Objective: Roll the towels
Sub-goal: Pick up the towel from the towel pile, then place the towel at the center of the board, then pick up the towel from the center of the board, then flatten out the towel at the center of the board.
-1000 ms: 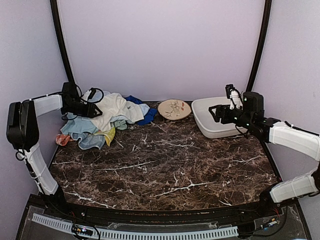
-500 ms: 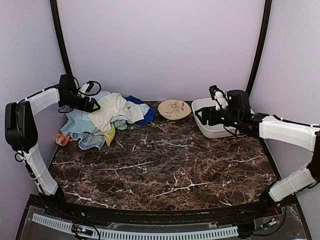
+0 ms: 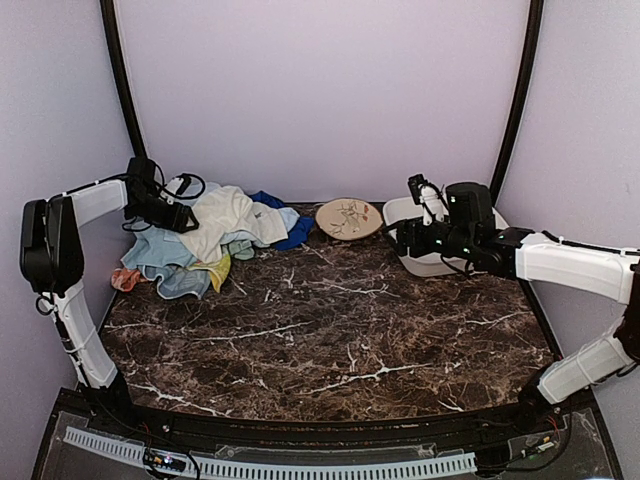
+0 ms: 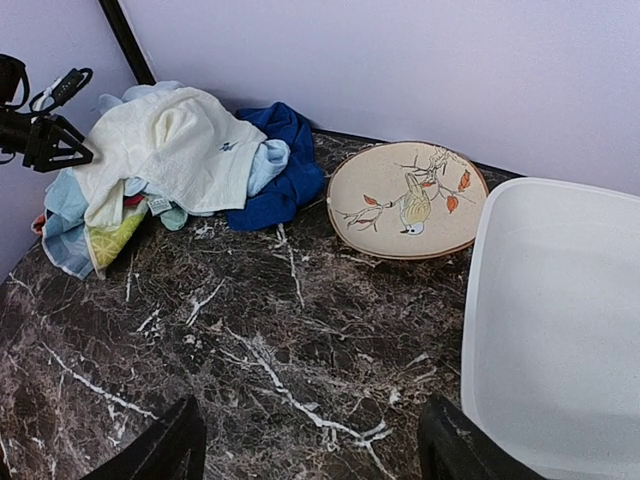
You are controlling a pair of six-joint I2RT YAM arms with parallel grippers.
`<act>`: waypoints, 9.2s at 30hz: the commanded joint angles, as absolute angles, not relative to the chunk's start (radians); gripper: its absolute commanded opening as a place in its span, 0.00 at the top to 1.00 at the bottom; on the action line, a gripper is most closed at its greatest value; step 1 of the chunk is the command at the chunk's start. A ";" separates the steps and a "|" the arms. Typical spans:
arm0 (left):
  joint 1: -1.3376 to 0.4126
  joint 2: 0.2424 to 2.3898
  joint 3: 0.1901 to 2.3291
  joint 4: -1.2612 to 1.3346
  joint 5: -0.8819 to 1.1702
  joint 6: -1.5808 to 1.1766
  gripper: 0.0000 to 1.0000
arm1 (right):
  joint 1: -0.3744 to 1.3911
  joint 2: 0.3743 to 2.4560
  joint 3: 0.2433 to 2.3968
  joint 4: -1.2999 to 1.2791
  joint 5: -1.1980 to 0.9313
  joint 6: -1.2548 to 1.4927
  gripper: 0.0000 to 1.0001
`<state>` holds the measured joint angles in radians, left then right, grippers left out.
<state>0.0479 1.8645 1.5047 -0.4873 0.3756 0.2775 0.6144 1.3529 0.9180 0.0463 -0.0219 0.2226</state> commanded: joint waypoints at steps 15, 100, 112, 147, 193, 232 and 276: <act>-0.035 1.787 1.508 -0.563 0.510 0.288 1.00 | 0.627 1.341 0.958 0.017 -0.040 0.239 0.42; -0.524 1.701 1.119 -0.542 0.258 0.534 0.38 | 0.842 1.775 1.105 -0.284 0.130 0.452 1.00; -0.527 1.654 1.133 -0.719 0.407 0.628 0.15 | 0.790 1.479 1.018 -0.372 0.282 0.401 1.00; -0.633 1.632 1.254 -0.674 0.292 0.695 1.00 | 0.716 1.384 0.965 -0.393 0.243 0.404 1.00; -1.031 1.803 1.301 -0.762 -0.013 1.181 0.31 | 0.701 1.310 0.984 -0.427 0.150 0.396 1.00; -0.959 1.806 1.476 -0.801 -0.165 1.028 1.00 | 0.700 1.249 0.979 -0.420 0.138 0.374 1.00; -0.560 1.137 0.932 -0.417 0.022 0.378 1.00 | 0.634 1.215 0.998 -0.582 0.110 0.381 1.00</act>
<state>-0.5781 1.1038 0.9810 -0.5644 0.0914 0.4095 0.6743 1.1728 0.9840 -0.6693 0.1055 0.4263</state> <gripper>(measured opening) 0.013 0.005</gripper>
